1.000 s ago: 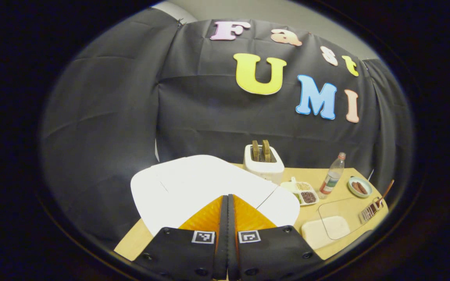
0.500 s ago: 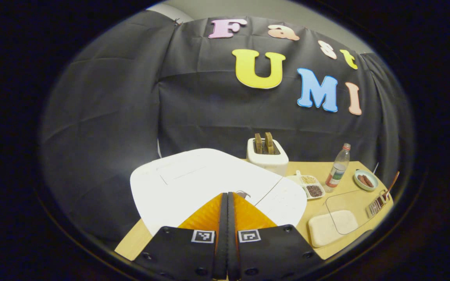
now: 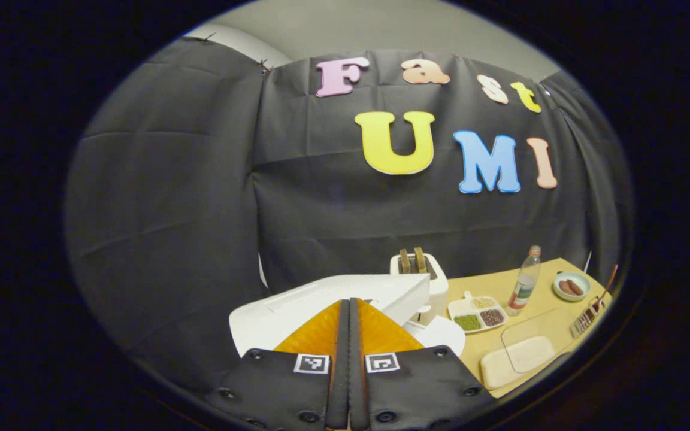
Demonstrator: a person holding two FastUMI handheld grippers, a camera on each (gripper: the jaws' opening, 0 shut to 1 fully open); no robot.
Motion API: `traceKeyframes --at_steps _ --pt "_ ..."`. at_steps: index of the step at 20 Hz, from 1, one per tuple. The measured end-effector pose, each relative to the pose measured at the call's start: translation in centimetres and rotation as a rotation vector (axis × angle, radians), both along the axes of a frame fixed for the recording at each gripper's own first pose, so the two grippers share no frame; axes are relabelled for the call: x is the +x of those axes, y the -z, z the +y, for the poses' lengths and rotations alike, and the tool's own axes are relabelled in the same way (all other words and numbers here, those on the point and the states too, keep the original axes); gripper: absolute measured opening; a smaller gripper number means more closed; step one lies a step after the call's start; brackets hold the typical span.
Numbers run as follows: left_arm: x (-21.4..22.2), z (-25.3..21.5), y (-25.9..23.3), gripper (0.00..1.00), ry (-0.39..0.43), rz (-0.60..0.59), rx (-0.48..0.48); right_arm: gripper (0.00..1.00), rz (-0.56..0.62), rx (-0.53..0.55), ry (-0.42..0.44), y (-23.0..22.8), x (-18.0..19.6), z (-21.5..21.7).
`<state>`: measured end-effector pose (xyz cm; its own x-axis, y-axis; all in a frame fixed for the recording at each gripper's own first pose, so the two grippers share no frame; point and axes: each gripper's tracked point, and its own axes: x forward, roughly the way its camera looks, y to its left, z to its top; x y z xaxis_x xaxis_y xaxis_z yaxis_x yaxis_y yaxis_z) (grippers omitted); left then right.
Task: Close the left gripper, press the button to open the rice cooker; take a wooden spoon from the chopstick holder with the right hand, scoop a spoonful of rice and pour it into the rice cooker, then put the wooden spoon back into the chopstick holder.
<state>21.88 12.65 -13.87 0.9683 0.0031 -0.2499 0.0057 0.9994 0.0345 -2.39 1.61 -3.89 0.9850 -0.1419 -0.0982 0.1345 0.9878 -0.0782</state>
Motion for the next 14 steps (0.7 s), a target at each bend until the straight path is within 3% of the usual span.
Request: traceKeyframes --at_steps 7,11,13,14 --pt "-3.9 -1.2 -9.6 0.09 -0.035 -0.184 -0.065 0.95 0.000 0.018 -0.018 0.6 2.2 -3.0" --pt "-7.5 -4.0 -13.7 0.07 -0.009 -0.268 -0.059 0.95 0.004 0.015 -0.025 1.2 3.9 -4.9" --pt "-9.6 -5.5 -15.0 0.15 0.006 -0.279 -0.048 0.95 0.008 0.010 -0.031 1.8 5.2 -5.9" --pt "-10.7 -6.8 -15.1 0.36 0.018 -0.282 -0.049 0.95 0.011 0.008 -0.034 2.2 5.8 -6.3"
